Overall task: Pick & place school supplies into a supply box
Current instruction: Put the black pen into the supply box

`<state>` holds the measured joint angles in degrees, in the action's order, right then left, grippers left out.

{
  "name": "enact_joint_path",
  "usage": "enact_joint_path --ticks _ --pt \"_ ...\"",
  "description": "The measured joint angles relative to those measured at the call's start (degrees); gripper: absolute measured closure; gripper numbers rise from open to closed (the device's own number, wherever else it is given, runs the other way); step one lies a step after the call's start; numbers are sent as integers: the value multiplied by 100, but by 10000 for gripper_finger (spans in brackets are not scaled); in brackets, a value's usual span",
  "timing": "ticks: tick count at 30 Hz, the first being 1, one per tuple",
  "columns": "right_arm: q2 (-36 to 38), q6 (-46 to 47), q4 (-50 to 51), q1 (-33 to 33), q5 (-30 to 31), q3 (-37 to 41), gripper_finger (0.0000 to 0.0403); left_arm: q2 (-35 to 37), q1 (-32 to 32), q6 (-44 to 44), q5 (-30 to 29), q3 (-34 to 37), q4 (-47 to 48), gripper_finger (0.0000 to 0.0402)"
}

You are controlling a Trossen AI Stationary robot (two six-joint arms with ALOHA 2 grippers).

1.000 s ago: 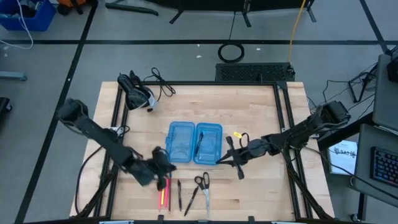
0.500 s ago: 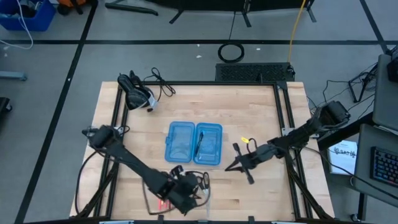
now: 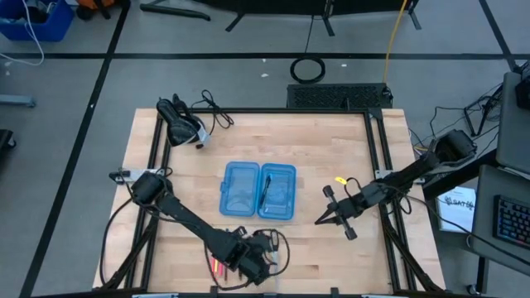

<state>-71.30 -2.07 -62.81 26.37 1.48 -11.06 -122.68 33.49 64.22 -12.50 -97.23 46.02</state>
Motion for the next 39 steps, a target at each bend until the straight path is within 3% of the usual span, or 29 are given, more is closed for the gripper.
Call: enact_joint_path --ticks 9,19,27,39 --pt "71 -101 -2 -2 -1 18 403 -448 -278 -227 645 3 -107 179" --pt "69 -232 2 -2 5 18 403 -535 -298 -110 698 -7 -33 180" --pt "69 -314 6 -2 11 18 403 -933 -208 205 707 -58 473 248" --pt "69 -295 46 -2 2 18 403 -945 -137 760 696 -55 586 341"
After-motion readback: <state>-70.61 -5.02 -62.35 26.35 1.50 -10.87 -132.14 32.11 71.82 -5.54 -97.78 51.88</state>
